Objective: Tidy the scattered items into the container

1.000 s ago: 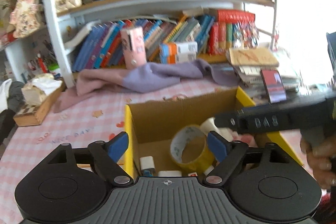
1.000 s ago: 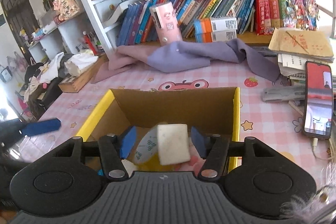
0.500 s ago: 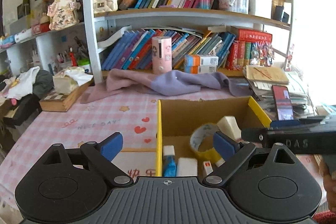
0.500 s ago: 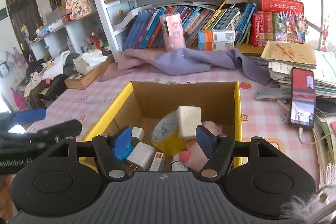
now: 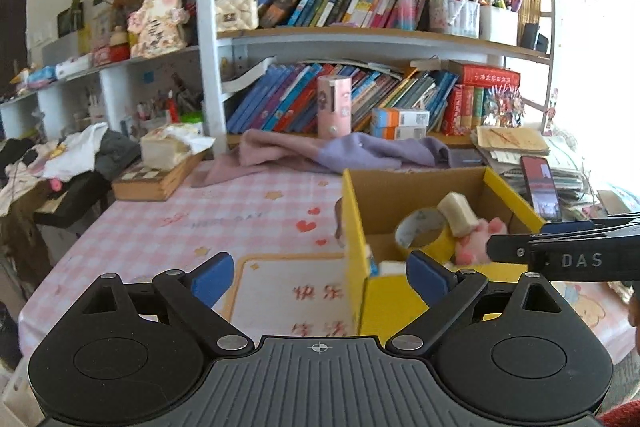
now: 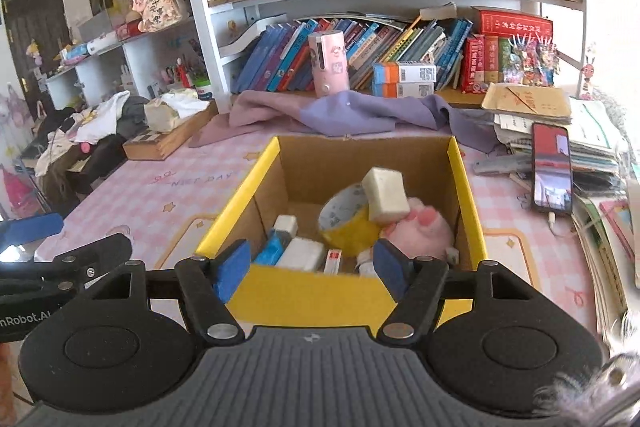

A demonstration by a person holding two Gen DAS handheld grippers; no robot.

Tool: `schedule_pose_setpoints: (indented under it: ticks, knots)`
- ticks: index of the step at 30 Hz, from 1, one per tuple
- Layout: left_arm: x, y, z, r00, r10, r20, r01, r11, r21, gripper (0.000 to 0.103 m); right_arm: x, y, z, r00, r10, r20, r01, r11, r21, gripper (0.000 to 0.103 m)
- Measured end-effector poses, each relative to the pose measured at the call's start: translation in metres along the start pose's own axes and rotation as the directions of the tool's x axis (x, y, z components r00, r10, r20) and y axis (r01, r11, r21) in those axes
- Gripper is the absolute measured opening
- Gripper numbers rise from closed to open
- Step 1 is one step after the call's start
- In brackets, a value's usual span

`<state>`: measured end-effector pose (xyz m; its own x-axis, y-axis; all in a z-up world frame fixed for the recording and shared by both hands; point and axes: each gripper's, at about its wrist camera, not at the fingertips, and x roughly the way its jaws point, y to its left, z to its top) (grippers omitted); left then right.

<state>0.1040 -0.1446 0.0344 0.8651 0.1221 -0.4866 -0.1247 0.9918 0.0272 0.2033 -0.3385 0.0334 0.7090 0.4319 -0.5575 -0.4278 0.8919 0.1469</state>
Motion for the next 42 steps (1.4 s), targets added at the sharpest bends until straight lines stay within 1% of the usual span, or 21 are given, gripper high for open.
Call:
schedule_pose_setpoints:
  ticks: [5,9,13,16,18,19,22,23,24,27,31,34,37,42]
  knots:
    - [-0.021,0.022,-0.018,0.999,0.023,-0.025,-0.023,1.0,0.004,0.095,-0.024,0.03,-0.02,0.999,-0.027,0.032,0.028,0.999,-0.024,0.066]
    - [-0.041,0.036,-0.034,1.0,0.02,-0.021,-0.02,1.0,0.02,0.095,-0.043,0.05,-0.042,0.997,-0.065,0.048,0.066,0.998,-0.024,0.067]
    - [-0.059,0.041,-0.053,0.999,0.041,-0.02,-0.04,0.996,0.086,0.095,-0.058,0.068,-0.069,0.992,-0.121,0.038,0.122,0.993,-0.007,0.067]
    - [-0.067,0.045,-0.067,0.999,0.036,-0.04,-0.031,0.992,0.121,0.095,-0.067,0.077,-0.088,0.986,-0.165,0.021,0.165,0.986,0.005,0.068]
    - [-0.071,0.049,-0.072,0.998,0.025,-0.053,-0.018,0.991,0.129,0.095,-0.071,0.082,-0.095,0.983,-0.185,0.006,0.184,0.983,0.013,0.071]
    - [-0.073,0.051,-0.073,0.998,0.02,-0.054,-0.013,0.992,0.129,0.095,-0.073,0.085,-0.097,0.982,-0.19,0.0,0.19,0.982,0.014,0.071]
    - [-0.079,0.057,-0.073,0.999,0.002,-0.043,0.003,0.993,0.116,0.095,-0.078,0.094,-0.1,0.982,-0.188,-0.004,0.188,0.982,0.009,0.075]
    - [-0.08,0.059,-0.073,0.999,-0.009,-0.043,0.014,0.994,0.11,0.095,-0.079,0.097,-0.1,0.983,-0.183,-0.004,0.183,0.983,0.0,0.079]
    - [-0.081,0.061,-0.072,0.999,-0.026,-0.043,0.03,0.994,0.102,0.095,-0.079,0.1,-0.101,0.985,-0.175,-0.008,0.175,0.985,-0.01,0.08]
    - [-0.084,0.064,-0.073,0.997,-0.057,-0.044,0.061,0.994,0.096,0.095,-0.077,0.109,-0.104,0.988,-0.15,-0.022,0.15,0.988,-0.032,0.082]
    - [-0.088,0.068,-0.074,0.998,-0.06,-0.034,0.063,0.994,0.094,0.095,-0.08,0.115,-0.102,0.988,-0.156,-0.002,0.156,0.987,-0.037,0.083]
    - [-0.084,0.071,-0.075,0.996,-0.057,-0.064,0.062,0.995,0.078,0.095,-0.078,0.118,-0.102,0.987,-0.16,-0.014,0.159,0.986,-0.046,0.083]
    - [-0.081,0.072,-0.078,0.993,-0.067,-0.099,0.074,0.995,0.072,0.095,-0.075,0.121,-0.103,0.987,-0.156,-0.031,0.154,0.986,-0.06,0.084]
    - [-0.08,0.072,-0.083,0.989,-0.077,-0.13,0.087,0.993,0.074,0.095,-0.072,0.122,-0.107,0.985,-0.161,-0.06,0.157,0.986,-0.062,0.085]
